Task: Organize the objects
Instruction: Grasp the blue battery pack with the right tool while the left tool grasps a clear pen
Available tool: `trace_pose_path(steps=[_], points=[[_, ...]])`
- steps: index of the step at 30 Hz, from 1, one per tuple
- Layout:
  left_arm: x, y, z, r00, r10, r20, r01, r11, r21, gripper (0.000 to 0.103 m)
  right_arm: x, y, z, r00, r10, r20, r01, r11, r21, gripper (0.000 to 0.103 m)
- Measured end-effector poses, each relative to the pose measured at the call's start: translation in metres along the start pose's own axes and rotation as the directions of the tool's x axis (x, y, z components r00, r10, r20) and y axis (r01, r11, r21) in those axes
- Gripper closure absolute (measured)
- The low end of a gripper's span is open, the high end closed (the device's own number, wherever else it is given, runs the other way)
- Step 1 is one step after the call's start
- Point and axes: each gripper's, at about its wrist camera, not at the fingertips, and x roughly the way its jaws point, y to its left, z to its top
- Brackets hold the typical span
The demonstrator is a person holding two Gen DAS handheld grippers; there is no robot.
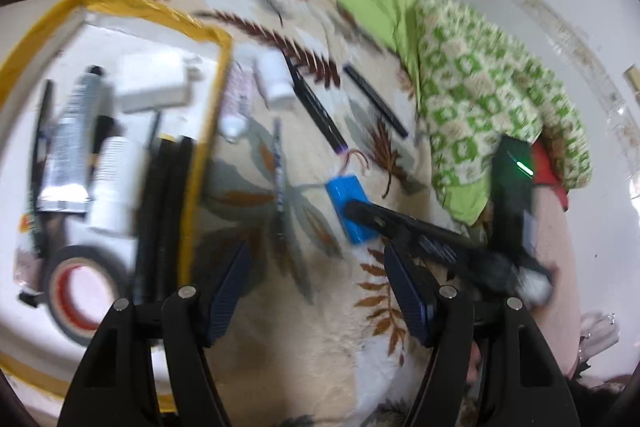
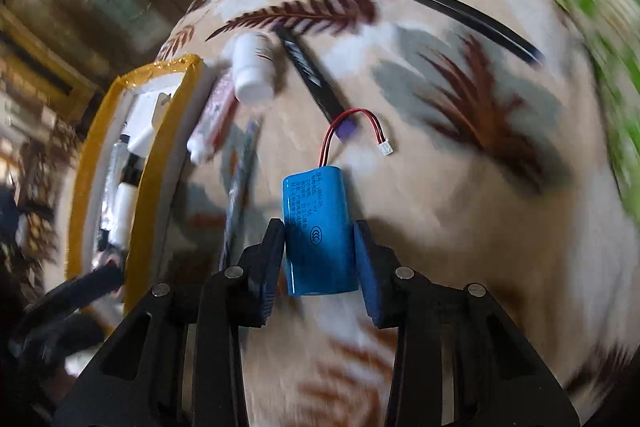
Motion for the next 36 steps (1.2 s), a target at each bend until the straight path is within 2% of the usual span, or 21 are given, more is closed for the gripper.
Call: trace_pose_path(steps=[1,5,9,13,15,16,17,18,20,22,24,26,29,31,36], points=[[0.008,-0.004,0.003,0.999,0.019,-0.025,-0.019,1.0,0.01,0.034,-0.007,-0.005,-0.006,1.0,-0.007,0.011,0.006,1.0,0.014,0.074],[0.044,-0.013,0.027,0.991,0.111,-0.076,-0.108,0.993,0.046,0.035,-0.022,-0.018,-0.023,0.999,-0.014,0.032,0.012,0.999,0.044,0.075],[0.074,-0.017,0.046,0.976,0.181,-0.12,-0.173,0.982,0.079,0.042,-0.02,-0.018,-0.02,0.998,0.035,0.05,-0.038,0.997,0.06,0.074],[0.104,-0.013,0.057,0.943,0.272,-0.192,-0.26,0.962,0.088,0.059,-0.016,-0.011,-0.015,0.998,0.027,0.056,-0.03,0.999,0.046,0.062],[0.107,-0.015,0.06,0.941,0.291,-0.172,-0.277,0.955,0.104,0.06,-0.012,-0.009,-0.015,0.999,0.01,0.047,-0.012,0.999,0.032,0.061],[0.107,-0.016,0.061,0.935,0.313,-0.164,-0.297,0.948,0.116,0.072,-0.011,-0.009,-0.015,0.999,0.003,0.046,-0.005,1.0,0.029,0.061],[0.107,-0.016,0.06,0.926,0.346,-0.153,-0.327,0.935,0.135,0.089,-0.01,-0.009,-0.015,0.999,-0.002,0.046,0.001,1.0,0.025,0.06],[0.106,-0.015,0.059,0.924,0.353,-0.149,-0.333,0.932,0.143,0.093,-0.009,-0.008,-0.015,0.999,-0.005,0.044,0.004,1.0,0.022,0.058],[0.101,-0.009,0.057,0.936,0.324,-0.141,-0.306,0.943,0.135,0.096,-0.007,-0.007,-0.015,0.999,-0.011,0.038,0.011,1.0,0.012,0.056],[0.091,-0.001,0.053,0.953,0.263,-0.154,-0.251,0.964,0.089,0.096,0.0,-0.005,-0.013,0.999,-0.036,0.01,0.036,0.999,0.001,0.056],[0.075,0.009,0.044,0.973,0.178,-0.146,-0.176,0.984,0.027,0.096,0.005,-0.005,-0.013,0.998,-0.056,0.008,0.056,0.998,0.015,0.056],[0.06,0.015,0.031,0.985,0.107,-0.134,-0.11,0.994,-0.019,0.096,0.007,-0.001,-0.012,0.996,-0.086,0.02,0.085,0.996,0.01,0.056],[0.041,0.021,0.01,0.994,0.042,-0.103,-0.049,0.997,-0.063,0.096,0.014,0.013,-0.012,0.984,-0.177,0.028,0.178,0.983,-0.045,0.057],[0.027,0.029,-0.003,0.998,0.003,-0.07,-0.01,0.995,-0.101,0.096,0.014,0.019,-0.014,0.975,-0.219,0.028,0.221,0.972,-0.075,0.065],[-0.014,0.052,-0.007,0.997,-0.055,0.06,0.064,0.982,-0.176,0.096,0.007,0.013,-0.017,0.99,-0.139,-0.008,0.139,0.99,-0.03,0.066]])
